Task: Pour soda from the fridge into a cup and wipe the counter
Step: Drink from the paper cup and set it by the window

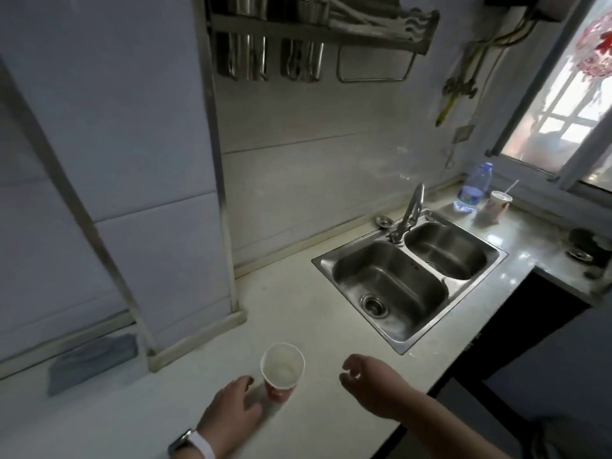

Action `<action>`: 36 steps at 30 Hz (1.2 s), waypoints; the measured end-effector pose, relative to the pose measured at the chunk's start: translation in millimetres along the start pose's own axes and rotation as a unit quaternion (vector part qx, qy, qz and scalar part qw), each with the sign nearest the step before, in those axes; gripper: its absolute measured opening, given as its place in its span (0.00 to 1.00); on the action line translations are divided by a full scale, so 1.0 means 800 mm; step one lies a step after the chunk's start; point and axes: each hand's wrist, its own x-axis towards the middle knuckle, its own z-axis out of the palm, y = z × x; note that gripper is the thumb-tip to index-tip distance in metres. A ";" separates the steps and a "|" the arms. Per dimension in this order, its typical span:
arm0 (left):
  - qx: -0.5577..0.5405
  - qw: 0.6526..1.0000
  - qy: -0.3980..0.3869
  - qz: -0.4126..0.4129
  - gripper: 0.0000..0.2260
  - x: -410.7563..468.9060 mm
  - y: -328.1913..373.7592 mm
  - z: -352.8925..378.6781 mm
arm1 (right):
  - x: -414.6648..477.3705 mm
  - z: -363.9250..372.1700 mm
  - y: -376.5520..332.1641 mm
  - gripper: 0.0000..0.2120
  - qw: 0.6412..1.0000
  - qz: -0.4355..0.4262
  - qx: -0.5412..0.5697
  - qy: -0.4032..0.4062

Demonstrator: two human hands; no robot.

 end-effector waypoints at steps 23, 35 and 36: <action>-0.227 0.972 0.066 -0.006 0.27 0.052 0.043 0.059 | 0.133 0.115 -0.030 0.10 0.868 0.187 0.417 -0.192; -0.176 0.982 0.065 -0.029 0.29 0.053 0.031 0.062 | 0.148 0.131 -0.033 0.13 0.860 0.175 0.446 -0.179; -0.175 0.982 0.070 -0.026 0.29 0.052 0.029 0.062 | 0.147 0.131 -0.033 0.13 0.859 0.173 0.446 -0.181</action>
